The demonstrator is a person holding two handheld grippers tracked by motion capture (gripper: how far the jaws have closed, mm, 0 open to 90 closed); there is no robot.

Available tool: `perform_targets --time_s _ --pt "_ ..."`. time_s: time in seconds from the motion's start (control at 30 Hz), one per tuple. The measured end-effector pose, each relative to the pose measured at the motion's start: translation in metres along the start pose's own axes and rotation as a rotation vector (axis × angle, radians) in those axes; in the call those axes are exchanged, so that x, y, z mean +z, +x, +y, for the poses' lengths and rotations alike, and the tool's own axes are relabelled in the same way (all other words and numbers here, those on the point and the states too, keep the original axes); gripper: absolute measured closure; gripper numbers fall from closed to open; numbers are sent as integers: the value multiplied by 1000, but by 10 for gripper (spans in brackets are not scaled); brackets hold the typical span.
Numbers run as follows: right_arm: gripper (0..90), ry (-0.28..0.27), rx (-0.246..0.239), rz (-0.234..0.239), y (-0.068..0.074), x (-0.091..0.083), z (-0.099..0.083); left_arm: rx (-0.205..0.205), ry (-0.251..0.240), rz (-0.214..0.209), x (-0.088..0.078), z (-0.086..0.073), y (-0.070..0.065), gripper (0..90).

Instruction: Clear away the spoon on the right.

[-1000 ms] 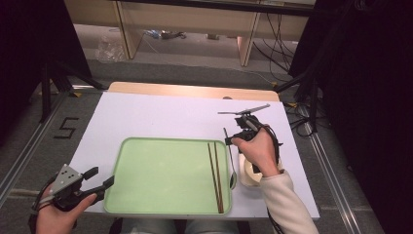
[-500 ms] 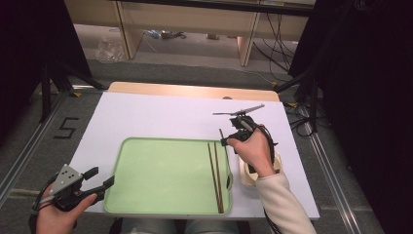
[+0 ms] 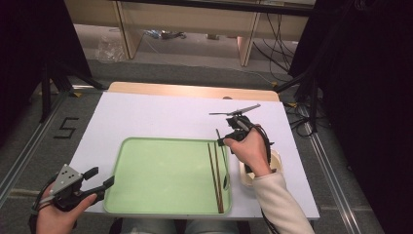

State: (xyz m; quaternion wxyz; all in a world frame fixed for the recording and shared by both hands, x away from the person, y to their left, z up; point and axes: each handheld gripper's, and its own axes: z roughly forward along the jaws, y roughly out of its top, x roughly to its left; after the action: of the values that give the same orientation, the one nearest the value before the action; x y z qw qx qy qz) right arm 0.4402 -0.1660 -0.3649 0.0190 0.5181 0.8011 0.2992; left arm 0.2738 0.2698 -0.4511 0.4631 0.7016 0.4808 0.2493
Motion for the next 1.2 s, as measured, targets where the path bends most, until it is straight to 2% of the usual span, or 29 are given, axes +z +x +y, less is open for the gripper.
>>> perform_targets --time_s 0.13,0.23,0.27,0.3,0.37,0.4,0.67,0.77,0.8,0.93,1.0,1.07,1.17,1.2 --pt "900 11 35 -9 5 1 1 -1 -8 -7 1 0 0 334" --pt "900 11 41 -3 7 3 1 -2 -8 -7 1 0 0 334" --pt "900 11 27 -6 7 4 2 -2 -8 -7 1 0 0 334" --pt "900 22 52 -7 9 4 2 -2 -8 -7 1 0 0 334" --pt "900 16 29 -1 9 5 3 -2 -9 -7 1 0 0 334" --pt "900 24 43 -8 11 6 3 -1 -10 -7 1 0 0 334" --pt "900 28 22 -4 13 11 3 -2 -10 -7 0 0 1 334" --pt "900 38 38 -5 16 12 3 -2 -10 -6 0 0 1 334" --pt "900 25 19 4 15 13 4 -1 -10 -6 0 0 1 334" --pt "900 36 33 -2 17 15 4 -1 -9 -7 0 0 1 334" --pt "900 33 14 8 17 15 4 -2 -10 -7 0 0 1 334" --pt "900 42 41 0 20 16 5 -2 -10 -7 0 0 1 334" --pt "900 40 19 8 19 19 5 -1 -9 -7 0 0 1 334" --pt "900 46 32 4 21 19 5 -1 -8 -7 0 0 1 334"
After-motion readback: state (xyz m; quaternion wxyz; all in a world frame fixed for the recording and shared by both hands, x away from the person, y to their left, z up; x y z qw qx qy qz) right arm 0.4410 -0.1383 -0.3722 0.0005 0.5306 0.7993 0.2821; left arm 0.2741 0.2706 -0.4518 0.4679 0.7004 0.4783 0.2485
